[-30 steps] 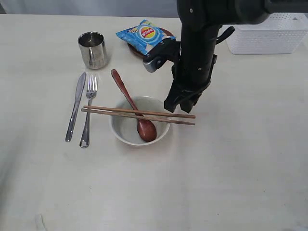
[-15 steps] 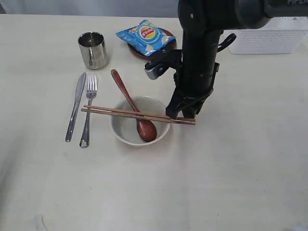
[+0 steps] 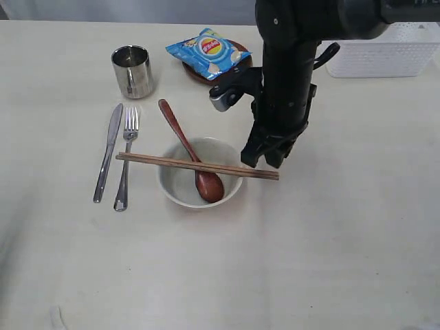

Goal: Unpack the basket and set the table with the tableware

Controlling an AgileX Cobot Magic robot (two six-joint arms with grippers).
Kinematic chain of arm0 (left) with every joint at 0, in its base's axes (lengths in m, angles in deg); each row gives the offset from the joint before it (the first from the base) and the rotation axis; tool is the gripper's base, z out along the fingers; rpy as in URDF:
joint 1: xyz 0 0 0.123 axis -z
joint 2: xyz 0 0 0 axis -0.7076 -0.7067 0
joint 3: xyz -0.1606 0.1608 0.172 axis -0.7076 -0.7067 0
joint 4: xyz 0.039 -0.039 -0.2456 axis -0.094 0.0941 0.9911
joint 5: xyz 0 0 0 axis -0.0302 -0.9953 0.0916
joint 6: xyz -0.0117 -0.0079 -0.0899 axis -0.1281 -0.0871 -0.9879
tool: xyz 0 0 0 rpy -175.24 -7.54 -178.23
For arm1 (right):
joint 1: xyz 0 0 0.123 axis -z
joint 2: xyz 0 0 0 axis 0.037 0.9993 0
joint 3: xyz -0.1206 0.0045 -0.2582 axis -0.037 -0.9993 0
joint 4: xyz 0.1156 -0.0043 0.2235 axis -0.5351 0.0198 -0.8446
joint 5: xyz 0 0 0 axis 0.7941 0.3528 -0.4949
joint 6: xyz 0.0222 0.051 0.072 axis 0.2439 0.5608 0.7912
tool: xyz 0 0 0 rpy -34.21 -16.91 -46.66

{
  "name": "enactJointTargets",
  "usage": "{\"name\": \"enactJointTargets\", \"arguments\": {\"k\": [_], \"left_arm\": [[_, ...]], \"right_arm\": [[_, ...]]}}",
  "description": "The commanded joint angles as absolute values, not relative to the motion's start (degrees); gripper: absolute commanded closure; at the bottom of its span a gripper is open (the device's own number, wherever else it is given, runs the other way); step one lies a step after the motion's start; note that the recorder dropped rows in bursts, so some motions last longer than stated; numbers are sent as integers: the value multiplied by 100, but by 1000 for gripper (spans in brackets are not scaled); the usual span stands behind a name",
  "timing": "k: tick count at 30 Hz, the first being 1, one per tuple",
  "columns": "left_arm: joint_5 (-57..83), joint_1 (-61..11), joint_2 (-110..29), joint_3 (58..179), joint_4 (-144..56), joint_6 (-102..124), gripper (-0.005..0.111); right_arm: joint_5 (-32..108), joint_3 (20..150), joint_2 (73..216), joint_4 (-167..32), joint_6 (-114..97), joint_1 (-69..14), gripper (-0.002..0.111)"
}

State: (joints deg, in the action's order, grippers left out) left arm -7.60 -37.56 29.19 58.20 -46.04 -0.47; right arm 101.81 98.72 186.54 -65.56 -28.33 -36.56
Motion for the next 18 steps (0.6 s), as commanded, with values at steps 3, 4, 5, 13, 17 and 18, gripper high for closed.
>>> {"name": "enactJointTargets", "arguments": {"k": [3,4,5,13,17,18], "left_arm": [[-699,-3766,2934,5802,-4656,-71,107],[-699,-3766,2934,5802,-4656,-71,107],[-699,-3766,2934,5802,-4656,-71,107],[-699,-3766,2934,5802,-4656,-71,107],[-699,-3766,2934,5802,-4656,-71,107],[-699,-3766,2934,5802,-4656,-71,107]], "right_arm": [[9800,9861,18172,-5716,-2164,-3574,83],[9784,9861,18086,-5614,-1994,-3557,83],[9752,9861,18004,-5536,-1889,-3531,83],[9316,9861,17399,-5520,-1183,-3138,83],[8986,9861,17192,-5520,-804,-2809,83],[8897,9861,17160,-5520,-727,-2687,83]]}}
